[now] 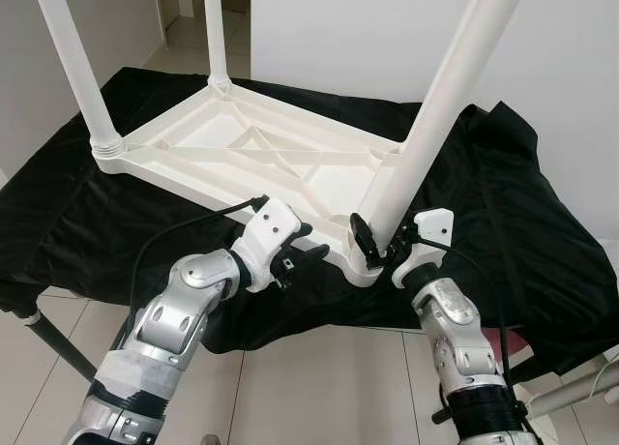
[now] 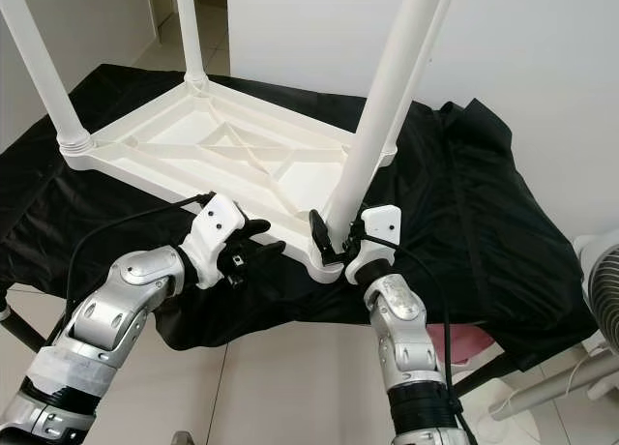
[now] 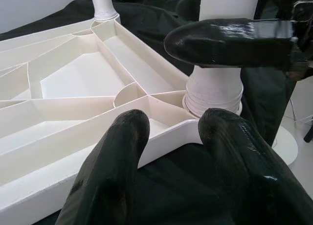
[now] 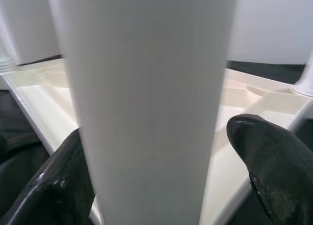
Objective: Building children table
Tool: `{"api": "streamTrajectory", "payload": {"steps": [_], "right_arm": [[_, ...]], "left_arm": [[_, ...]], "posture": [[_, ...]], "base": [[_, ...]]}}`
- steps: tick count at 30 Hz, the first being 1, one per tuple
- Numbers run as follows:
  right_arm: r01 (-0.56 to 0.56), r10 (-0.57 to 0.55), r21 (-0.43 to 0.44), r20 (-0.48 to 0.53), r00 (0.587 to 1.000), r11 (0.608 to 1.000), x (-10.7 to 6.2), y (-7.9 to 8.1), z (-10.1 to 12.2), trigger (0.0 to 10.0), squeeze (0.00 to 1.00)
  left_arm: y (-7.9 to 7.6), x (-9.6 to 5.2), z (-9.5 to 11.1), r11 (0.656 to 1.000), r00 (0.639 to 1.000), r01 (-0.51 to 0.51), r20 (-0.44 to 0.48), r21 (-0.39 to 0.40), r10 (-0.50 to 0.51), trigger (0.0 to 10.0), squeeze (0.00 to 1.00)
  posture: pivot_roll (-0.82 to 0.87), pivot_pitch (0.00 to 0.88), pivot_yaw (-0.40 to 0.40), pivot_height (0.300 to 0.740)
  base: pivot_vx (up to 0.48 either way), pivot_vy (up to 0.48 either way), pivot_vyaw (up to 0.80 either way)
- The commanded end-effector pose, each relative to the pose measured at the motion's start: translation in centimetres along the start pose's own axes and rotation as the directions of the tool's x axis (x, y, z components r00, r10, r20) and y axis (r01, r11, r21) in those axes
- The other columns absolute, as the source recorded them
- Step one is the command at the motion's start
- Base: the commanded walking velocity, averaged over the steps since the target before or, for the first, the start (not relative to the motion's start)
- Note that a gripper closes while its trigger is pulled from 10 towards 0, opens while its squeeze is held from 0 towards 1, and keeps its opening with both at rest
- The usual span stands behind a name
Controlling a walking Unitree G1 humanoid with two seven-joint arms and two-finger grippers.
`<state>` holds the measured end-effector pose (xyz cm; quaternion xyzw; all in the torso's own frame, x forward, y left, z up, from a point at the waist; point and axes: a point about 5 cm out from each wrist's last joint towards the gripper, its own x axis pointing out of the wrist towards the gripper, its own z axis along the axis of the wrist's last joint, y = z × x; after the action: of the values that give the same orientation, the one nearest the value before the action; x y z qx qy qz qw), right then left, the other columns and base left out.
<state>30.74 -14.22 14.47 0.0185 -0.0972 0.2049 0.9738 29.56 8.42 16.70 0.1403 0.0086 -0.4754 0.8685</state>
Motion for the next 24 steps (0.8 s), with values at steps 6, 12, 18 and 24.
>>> {"api": "streamTrajectory", "payload": {"steps": [6,12,18,24], "right_arm": [[-0.182,0.18,-0.048,-0.051,0.982,0.982,0.7,-1.2,0.1,10.0,0.0],[-0.208,0.202,-0.062,-0.089,0.975,0.976,1.3,-1.6,-0.4,10.0,0.0],[-0.282,0.274,-0.051,-0.129,0.953,0.958,1.8,-1.2,-1.3,4.9,0.0],[-0.296,0.288,-0.038,-0.137,0.948,0.954,1.5,-1.3,-1.7,0.0,0.0]], "left_arm": [[0.2,-0.3,-0.1,0.999,0.999,-0.044,-0.012,0.001,0.044,10.0,0.0],[0.0,-0.2,-0.1,0.999,0.999,-0.04,-0.015,0.001,0.04,10.0,0.0],[0.1,-0.2,0.0,0.999,0.999,-0.037,-0.017,0.005,0.037,10.0,0.0],[0.2,-0.4,0.0,0.999,0.999,-0.041,-0.018,0.008,0.041,10.0,0.0]], "posture": [[0.05,0.0,-0.097,0.74],[0.05,0.0,-0.095,0.74],[0.05,0.0,-0.09,0.74],[0.06,0.0,-0.089,0.74]], "base": [[0.0,0.0,0.0],[0.0,0.0,0.0],[0.0,0.0,0.0],[0.0,0.0,0.0]]}}
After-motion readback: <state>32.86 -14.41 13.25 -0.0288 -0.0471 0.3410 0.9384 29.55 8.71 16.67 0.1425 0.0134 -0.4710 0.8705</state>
